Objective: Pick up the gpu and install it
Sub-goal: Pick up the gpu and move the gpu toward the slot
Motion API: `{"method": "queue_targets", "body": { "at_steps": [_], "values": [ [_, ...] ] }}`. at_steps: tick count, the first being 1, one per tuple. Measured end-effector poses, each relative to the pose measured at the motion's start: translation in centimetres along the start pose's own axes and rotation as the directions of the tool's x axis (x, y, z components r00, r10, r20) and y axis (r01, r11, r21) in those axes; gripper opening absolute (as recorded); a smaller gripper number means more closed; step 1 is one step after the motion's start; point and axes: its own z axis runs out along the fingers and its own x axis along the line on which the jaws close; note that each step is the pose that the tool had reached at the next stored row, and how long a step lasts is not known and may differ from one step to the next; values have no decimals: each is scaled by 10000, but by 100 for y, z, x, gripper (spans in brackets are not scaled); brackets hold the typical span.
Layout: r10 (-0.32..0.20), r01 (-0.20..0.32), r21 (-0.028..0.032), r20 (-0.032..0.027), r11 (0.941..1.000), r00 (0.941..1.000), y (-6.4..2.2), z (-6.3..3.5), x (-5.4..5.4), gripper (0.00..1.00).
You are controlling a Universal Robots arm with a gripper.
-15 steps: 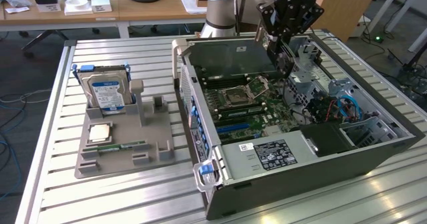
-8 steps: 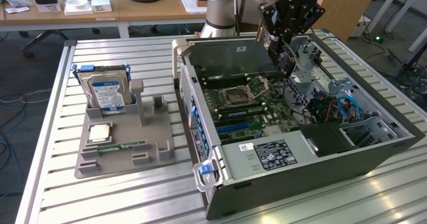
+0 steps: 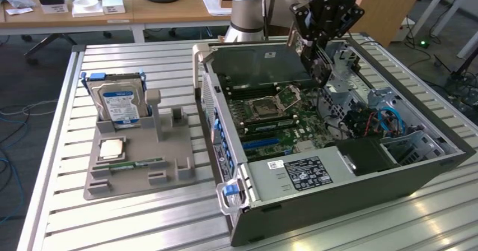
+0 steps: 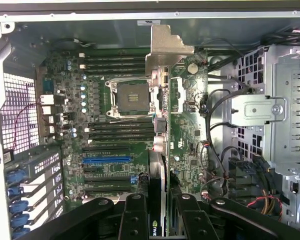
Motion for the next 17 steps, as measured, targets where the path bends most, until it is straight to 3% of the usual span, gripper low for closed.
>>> {"method": "queue_targets", "body": {
  "at_steps": [17],
  "values": [
    [1, -1, -1, 0, 10000, 10000, 12, 6, -205, 26]
  ]
}}
